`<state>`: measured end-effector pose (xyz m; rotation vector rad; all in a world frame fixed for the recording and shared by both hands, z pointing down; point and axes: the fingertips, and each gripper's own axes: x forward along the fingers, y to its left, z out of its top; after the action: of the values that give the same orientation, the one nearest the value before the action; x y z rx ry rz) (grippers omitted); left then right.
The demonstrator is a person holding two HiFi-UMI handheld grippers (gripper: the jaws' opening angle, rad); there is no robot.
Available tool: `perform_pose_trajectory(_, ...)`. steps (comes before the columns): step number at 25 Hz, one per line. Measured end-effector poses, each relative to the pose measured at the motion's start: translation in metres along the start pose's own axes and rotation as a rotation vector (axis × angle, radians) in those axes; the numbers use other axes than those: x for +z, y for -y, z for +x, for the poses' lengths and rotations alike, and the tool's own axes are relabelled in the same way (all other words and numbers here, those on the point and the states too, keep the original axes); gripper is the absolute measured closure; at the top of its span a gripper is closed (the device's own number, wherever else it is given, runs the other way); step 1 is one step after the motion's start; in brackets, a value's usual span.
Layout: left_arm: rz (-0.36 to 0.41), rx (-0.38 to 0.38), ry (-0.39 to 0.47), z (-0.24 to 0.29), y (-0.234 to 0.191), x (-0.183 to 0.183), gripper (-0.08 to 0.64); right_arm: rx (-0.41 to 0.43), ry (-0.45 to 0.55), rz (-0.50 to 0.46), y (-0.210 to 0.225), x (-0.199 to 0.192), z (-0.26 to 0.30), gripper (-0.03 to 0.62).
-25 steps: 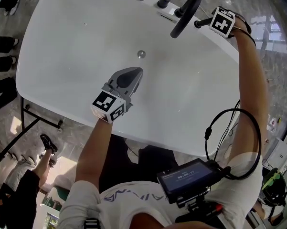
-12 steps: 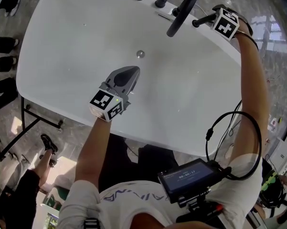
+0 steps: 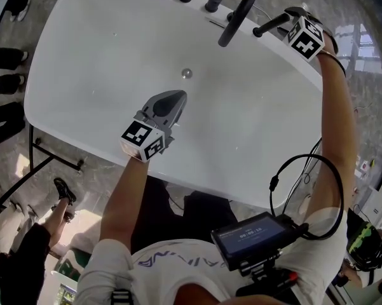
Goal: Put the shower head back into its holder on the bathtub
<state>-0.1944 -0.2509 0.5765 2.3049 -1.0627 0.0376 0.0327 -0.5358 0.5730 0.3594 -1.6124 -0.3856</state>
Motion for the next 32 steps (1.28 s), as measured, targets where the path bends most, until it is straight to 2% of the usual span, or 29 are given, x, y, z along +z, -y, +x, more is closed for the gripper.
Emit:
perform_pose_trajectory(3,0.003,0.001,0.001,-0.004,0.008,0.001,0.537,-0.05,0.035,0.029,0.005,0.001,-0.017,0.341)
perform_pose_trajectory(6,0.006,0.008,0.007,-0.008,0.016,0.001,0.537,-0.12,0.12,0.077,0.006,0.006,-0.045,0.341)
perform_pose_trajectory(9,0.017,0.013,0.009,-0.013,0.032,0.005,0.537,-0.19,0.216,0.148,-0.003,0.008,-0.083,0.341)
perform_pose_trajectory(12,0.034,0.011,0.012,-0.018,0.057,0.012,0.537,-0.248,0.272,0.192,-0.019,0.005,-0.126,0.341)
perform_pose_trajectory(17,0.076,-0.012,0.038,-0.022,0.106,0.026,0.537,-0.282,0.352,0.266,-0.049,-0.006,-0.194,0.346)
perform_pose_trajectory(21,0.089,-0.016,0.059,-0.03,0.149,0.03,0.537,-0.36,0.436,0.325,-0.071,-0.015,-0.253,0.441)
perform_pose_trajectory(27,0.111,-0.017,0.085,-0.052,0.224,0.04,0.537,-0.385,0.57,0.462,-0.121,-0.036,-0.334,0.497)
perform_pose_trajectory(32,0.153,-0.003,0.099,-0.081,0.291,0.053,0.537,-0.343,0.664,0.564,-0.191,-0.048,-0.395,0.531)
